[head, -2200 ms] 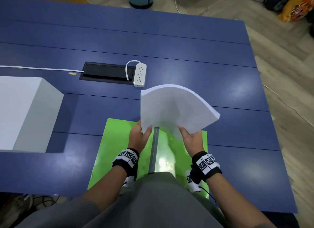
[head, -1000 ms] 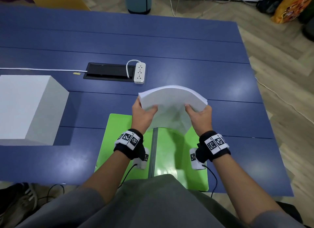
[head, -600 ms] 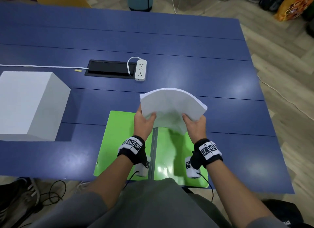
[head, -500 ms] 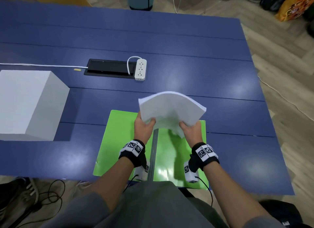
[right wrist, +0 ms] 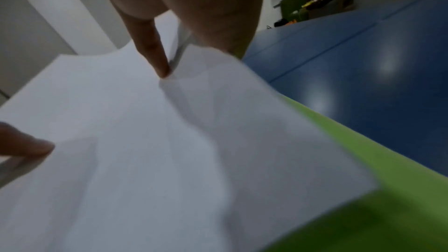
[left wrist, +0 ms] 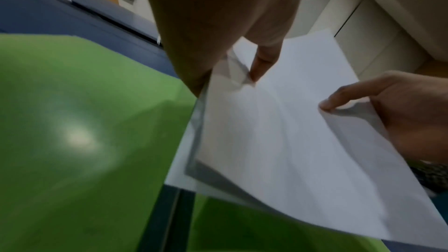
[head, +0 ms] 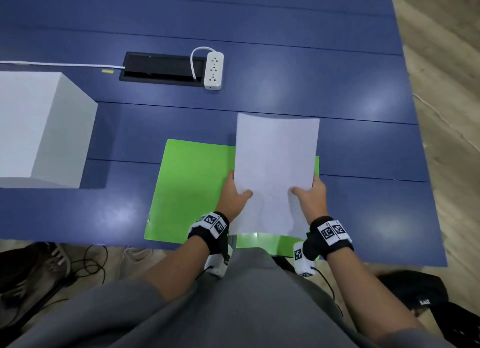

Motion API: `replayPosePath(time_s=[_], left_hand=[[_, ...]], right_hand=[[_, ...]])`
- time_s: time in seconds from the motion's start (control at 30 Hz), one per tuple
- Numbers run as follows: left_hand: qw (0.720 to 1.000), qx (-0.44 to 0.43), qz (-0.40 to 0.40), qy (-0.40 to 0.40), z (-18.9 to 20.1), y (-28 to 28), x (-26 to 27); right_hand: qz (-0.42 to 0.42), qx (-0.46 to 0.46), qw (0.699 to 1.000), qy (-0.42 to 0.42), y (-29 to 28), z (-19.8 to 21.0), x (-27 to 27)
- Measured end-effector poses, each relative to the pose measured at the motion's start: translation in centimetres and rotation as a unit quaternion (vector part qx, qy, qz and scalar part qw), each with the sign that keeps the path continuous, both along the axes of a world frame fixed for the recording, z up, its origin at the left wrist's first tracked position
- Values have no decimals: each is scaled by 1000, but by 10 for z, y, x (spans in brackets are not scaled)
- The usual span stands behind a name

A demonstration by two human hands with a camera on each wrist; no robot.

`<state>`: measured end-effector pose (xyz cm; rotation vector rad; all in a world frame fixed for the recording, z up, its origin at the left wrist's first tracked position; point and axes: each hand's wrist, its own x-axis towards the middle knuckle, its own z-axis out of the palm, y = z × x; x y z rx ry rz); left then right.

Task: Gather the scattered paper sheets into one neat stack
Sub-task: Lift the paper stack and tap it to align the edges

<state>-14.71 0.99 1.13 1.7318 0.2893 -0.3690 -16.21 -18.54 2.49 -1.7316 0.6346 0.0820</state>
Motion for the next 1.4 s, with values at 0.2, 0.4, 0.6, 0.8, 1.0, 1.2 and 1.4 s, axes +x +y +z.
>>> replayPosePath(time_s=[0.2,0.4,0.6,0.8,1.0,1.2,1.4], left_hand=[[978,123,-103,134,-29,-10,-27],[944,230,-168,169,-30,-7,-26],[926,276,-179,185,-26,-5,-18],[891,342,-241,177,-23,-4,-9],[875,366,-266,170,-22,-4,-1],[873,371,-284,143,-22,-4,-6],[881,364,-277,121,-26,-9,-11]], right_hand=[[0,12,996,91,-17,-32,-33],[7,19,994,109,-18,-47,-37],[15,-8,992,127,-16,-59,-28],[13,-27,990,141,-13,-65,-25],[18,-29,988,150,-14,-62,-24],[20,-74,978,194,-10,-53,-20],[105,-337,900,257,9,-38,-19]])
